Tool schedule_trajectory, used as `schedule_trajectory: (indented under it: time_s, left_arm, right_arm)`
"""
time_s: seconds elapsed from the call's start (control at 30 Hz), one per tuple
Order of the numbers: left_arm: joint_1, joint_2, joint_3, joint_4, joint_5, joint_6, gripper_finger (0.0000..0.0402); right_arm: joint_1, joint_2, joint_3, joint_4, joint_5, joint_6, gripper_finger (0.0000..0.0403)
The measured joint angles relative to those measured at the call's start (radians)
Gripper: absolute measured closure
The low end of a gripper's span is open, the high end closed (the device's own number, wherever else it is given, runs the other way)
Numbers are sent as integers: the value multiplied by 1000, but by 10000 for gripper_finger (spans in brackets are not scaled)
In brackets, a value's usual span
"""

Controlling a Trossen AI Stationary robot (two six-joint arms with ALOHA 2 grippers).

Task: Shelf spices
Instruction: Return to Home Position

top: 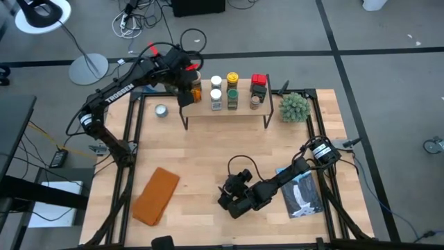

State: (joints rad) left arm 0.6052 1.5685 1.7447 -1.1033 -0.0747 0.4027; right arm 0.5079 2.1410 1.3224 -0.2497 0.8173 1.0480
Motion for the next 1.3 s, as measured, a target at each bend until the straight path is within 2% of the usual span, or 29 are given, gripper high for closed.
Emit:
schedule_trajectory:
  time_s: [0.4,0.63,0.73,0.83,1.07,1.2,1.3]
  left_arm:
    - [3,-89,0,6,-13,34,309]
    - [-7,-226,2,-25,117,-38,309]
    - [-38,-321,-40,-40,170,-58,309]
    - [-91,-442,-128,-11,194,-112,310]
    - [-230,-812,-488,213,244,-308,310]
    - [-260,-996,-683,354,311,-399,310]
    - [-261,-1098,-796,424,324,-492,310]
  right_arm:
    - [0,0,0,0,0,-3,85]
    - [0,0,0,0,0,-2,85]
    - [0,0,0,0,0,-3,85]
    - [0,0,0,2,0,-14,85]
    - [0,0,0,13,0,-22,85]
    - [0,0,0,16,0,-25,85]
    - [0,0,0,17,-2,-67,85]
